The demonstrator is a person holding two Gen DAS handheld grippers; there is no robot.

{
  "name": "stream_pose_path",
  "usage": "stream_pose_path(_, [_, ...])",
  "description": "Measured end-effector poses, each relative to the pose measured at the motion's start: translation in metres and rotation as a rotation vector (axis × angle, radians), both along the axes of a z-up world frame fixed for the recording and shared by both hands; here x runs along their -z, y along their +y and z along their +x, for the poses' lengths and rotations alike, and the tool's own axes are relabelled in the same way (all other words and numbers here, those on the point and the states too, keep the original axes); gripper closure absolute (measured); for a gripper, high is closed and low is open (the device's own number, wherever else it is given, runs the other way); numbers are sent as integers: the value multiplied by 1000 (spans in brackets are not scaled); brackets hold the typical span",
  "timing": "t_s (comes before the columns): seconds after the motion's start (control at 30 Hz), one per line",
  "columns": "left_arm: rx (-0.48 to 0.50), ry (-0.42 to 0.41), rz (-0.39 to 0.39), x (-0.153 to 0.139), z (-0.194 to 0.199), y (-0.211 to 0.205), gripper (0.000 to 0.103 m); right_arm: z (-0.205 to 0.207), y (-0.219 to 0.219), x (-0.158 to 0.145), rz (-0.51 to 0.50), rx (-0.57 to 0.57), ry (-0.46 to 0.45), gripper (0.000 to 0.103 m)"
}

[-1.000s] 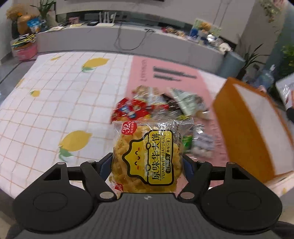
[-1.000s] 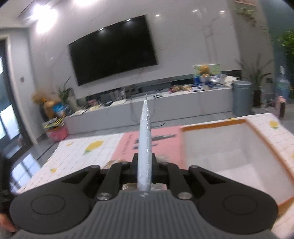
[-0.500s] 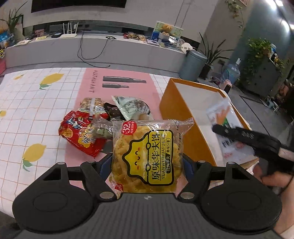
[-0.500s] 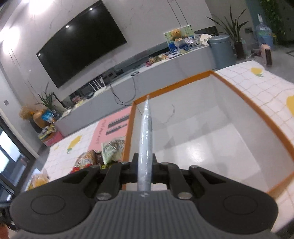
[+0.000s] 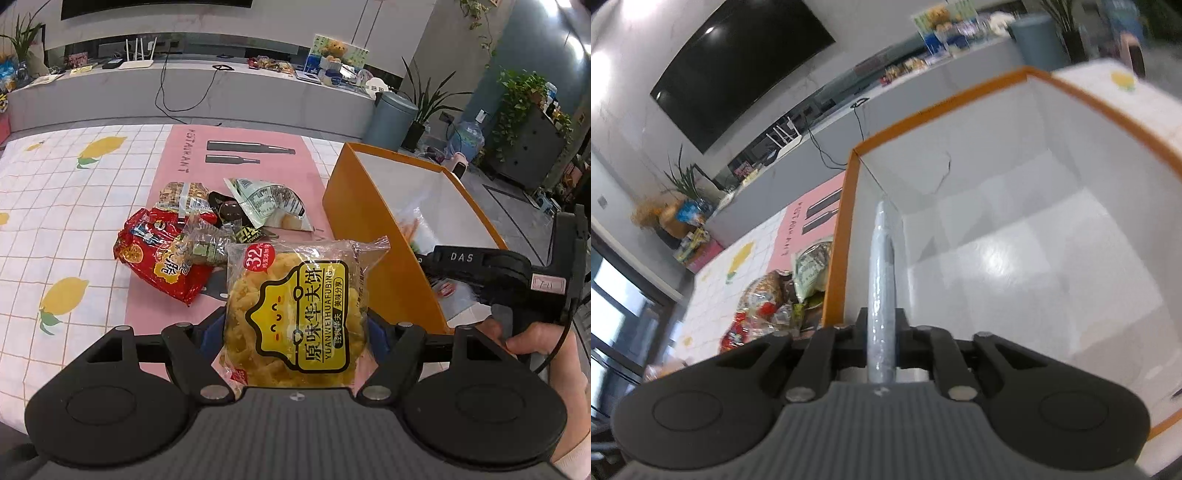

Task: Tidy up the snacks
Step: 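Drop the white packet into the orange box with right tool while left lifts waffle bag, then lower the yellow waffle bag into the orange box and open the left tool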

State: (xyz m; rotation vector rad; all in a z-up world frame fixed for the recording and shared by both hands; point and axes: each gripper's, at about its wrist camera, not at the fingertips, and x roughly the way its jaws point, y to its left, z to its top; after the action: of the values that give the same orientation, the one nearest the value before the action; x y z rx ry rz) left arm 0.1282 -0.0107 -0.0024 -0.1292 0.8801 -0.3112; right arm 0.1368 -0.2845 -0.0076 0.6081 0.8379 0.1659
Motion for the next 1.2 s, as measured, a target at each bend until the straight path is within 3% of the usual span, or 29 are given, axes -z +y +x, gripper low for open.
stream_pose_path(0.13, [-4,-5,-1,-2,-1,2,17,-5,-2,-3,4,15,-1,79])
stream_pose_path(0.5, [23,-25,19,-10,-11,-16,17,-42,-36,-52,-77,124,-141,74])
stream_pose_path(0.7, [48,-46,22,-23,-7,-50,17,-57,-61,-63,-26,194,-197,74])
stream_pose_path(0.9, [52,-75,-70,-28,8,-95,17,-70,-81,-70,45,248,-246,73])
stream_pose_path(1.2, [113,-64,-6,-9,39,-163,17,-85,-106,-74,156,318,-289,73])
